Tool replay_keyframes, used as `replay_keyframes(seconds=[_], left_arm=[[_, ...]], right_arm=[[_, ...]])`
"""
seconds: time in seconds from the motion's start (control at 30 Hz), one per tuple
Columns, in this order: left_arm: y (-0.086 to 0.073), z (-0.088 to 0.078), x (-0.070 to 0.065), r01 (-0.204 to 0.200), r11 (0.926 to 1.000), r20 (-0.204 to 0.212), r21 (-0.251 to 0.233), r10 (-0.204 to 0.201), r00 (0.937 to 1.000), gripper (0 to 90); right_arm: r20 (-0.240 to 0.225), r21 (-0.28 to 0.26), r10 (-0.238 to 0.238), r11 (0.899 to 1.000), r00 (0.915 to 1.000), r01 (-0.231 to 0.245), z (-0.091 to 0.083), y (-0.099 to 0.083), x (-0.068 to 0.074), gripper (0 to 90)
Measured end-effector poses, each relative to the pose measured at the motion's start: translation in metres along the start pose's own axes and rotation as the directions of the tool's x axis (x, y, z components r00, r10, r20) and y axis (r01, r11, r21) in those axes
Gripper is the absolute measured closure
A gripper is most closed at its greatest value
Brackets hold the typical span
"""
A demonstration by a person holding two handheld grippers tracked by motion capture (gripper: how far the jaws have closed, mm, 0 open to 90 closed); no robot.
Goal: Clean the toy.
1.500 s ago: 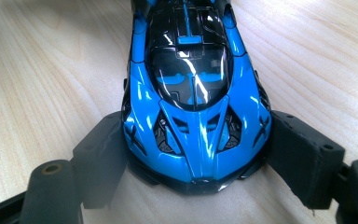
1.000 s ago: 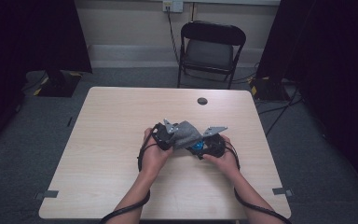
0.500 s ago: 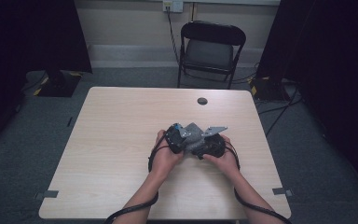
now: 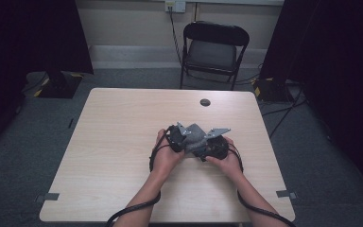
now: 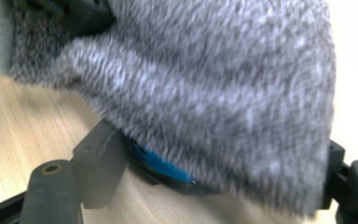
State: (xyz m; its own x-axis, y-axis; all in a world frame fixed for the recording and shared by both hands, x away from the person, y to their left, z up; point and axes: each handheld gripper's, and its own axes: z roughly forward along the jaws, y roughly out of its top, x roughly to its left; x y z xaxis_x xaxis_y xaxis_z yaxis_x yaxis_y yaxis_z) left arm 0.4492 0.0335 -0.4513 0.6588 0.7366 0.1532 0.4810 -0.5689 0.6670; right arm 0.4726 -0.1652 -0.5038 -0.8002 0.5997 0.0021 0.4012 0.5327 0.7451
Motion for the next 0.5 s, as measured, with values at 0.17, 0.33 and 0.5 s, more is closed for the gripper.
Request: replay_keyframes(seconds=[0.17, 0.33, 0.5], left_arm=[[0.0, 0.001, 0.011, 0.016, 0.9998, -0.021, 0.009, -0.016, 0.9997, 74.7], [0.003, 0.001, 0.017, 0.028, 0.9995, -0.037, 0.01, -0.028, 0.9989, 74.7], [0.004, 0.0, 0.02, 0.031, 0.9995, -0.051, 0.01, -0.03, 0.9982, 74.8]], right_arm=[[0.0, 0.0, 0.002, 1.0, 1.0, -0.002, 0.0, 0.0, 0.0, 23.6], [0.0, 0.001, 0.002, 1.0, 1.0, -0.002, 0.0, 0.0, 0.0, 23.6], [0.0, 0.001, 0.002, 1.0, 1.0, -0.002, 0.0, 0.0, 0.0, 23.7]])
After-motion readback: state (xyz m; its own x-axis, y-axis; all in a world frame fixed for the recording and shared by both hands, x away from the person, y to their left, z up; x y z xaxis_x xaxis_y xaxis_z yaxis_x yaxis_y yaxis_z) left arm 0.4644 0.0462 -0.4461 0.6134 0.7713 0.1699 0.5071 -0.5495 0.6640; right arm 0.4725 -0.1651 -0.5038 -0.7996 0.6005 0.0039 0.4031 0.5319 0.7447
